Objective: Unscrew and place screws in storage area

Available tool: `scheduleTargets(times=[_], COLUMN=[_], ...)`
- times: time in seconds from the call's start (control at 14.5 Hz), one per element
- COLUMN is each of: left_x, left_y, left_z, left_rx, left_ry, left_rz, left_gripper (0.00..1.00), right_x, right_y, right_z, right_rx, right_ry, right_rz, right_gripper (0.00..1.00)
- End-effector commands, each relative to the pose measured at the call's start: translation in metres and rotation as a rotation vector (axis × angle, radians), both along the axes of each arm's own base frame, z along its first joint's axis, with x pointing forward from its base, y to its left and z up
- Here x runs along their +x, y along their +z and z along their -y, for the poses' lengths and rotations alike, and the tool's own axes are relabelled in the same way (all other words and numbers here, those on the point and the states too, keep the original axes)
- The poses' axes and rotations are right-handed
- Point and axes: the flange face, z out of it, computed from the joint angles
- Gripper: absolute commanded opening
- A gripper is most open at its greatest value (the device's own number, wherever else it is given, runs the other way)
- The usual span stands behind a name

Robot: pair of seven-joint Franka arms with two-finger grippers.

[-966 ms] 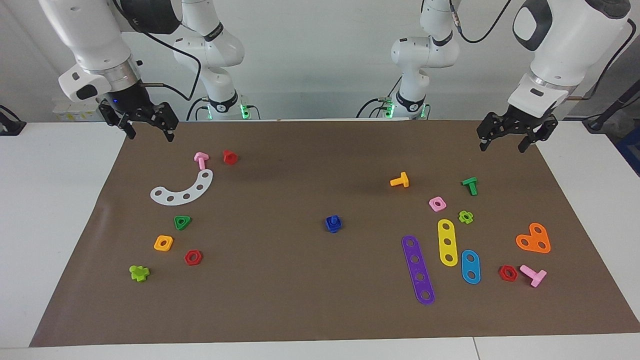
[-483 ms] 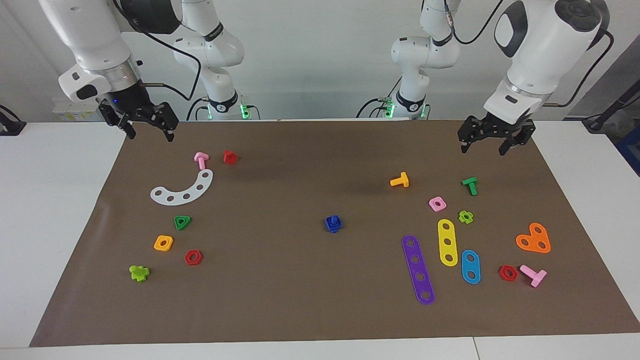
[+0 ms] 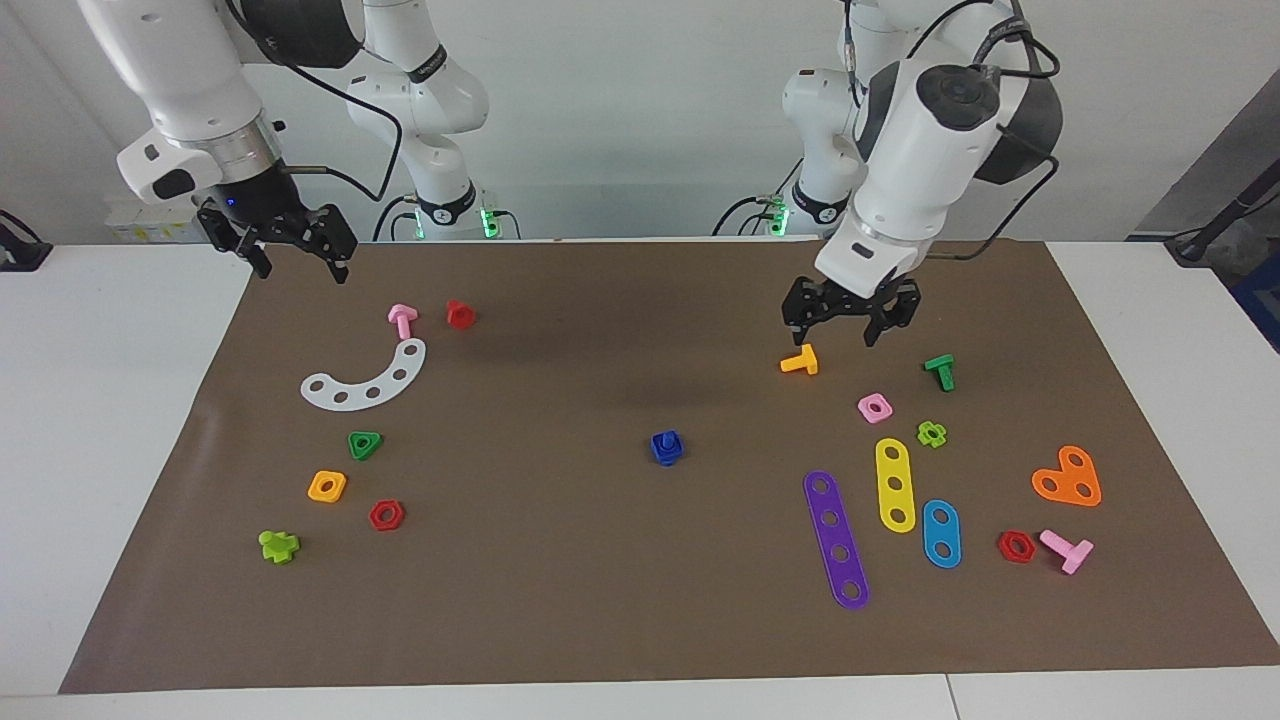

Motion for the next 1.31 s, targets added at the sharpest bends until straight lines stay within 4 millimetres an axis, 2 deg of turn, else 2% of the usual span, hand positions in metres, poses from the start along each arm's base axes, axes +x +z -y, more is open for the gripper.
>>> scheduleTargets(times=[0.0,0.21,0.34,0.41,0.55,0.76,0.83,0.97,1.1,1.24], left_x=[0.007,0.006,0.005,0.003,0.011,0.016,0.012,0.005,0.003,-0.011], left_y=[-0.014,-0.069,-0.092,-0.112,-0.133,-0.155,-0.169,-0.178,-0.187,-0.206], left_z=[0.027,0.086,0.107,0.121,0.146,0.155,0.154,0.161,0.16,0.169], left_rx=[-0.046,-0.028,-0.02,-0.004,-0.016,-0.032,-0.025,-0.029,-0.029,-0.021], left_ry=[0.069,0.102,0.1,0.108,0.131,0.122,0.118,0.105,0.103,0.084], left_rz=[0.046,0.02,0.015,-0.001,0.028,0.065,0.056,0.064,0.066,0.054], left_gripper=[0.99,0.96,0.95,0.95,0.93,0.89,0.87,0.86,0.84,0.82], right_x=[-0.006,-0.006,-0.007,-0.006,-0.006,-0.006,-0.006,-0.006,-0.006,-0.006], right_y=[0.002,0.002,0.003,0.002,0.002,0.002,0.002,0.002,0.002,0.002], right_z=[-0.001,0.0,0.0,0.0,-0.001,-0.001,0.0,-0.001,0.0,0.0], right_rx=[0.013,0.011,0.011,0.011,0.013,0.013,0.011,0.013,0.011,0.011], right_ry=[-0.01,-0.01,-0.01,-0.01,-0.01,-0.01,-0.01,-0.01,-0.01,-0.01], right_rz=[-0.003,-0.003,-0.001,-0.003,-0.003,-0.003,-0.003,-0.003,-0.003,-0.003], right_gripper=[1.0,1.0,1.0,1.0,1.0,1.0,1.0,1.0,1.0,1.0])
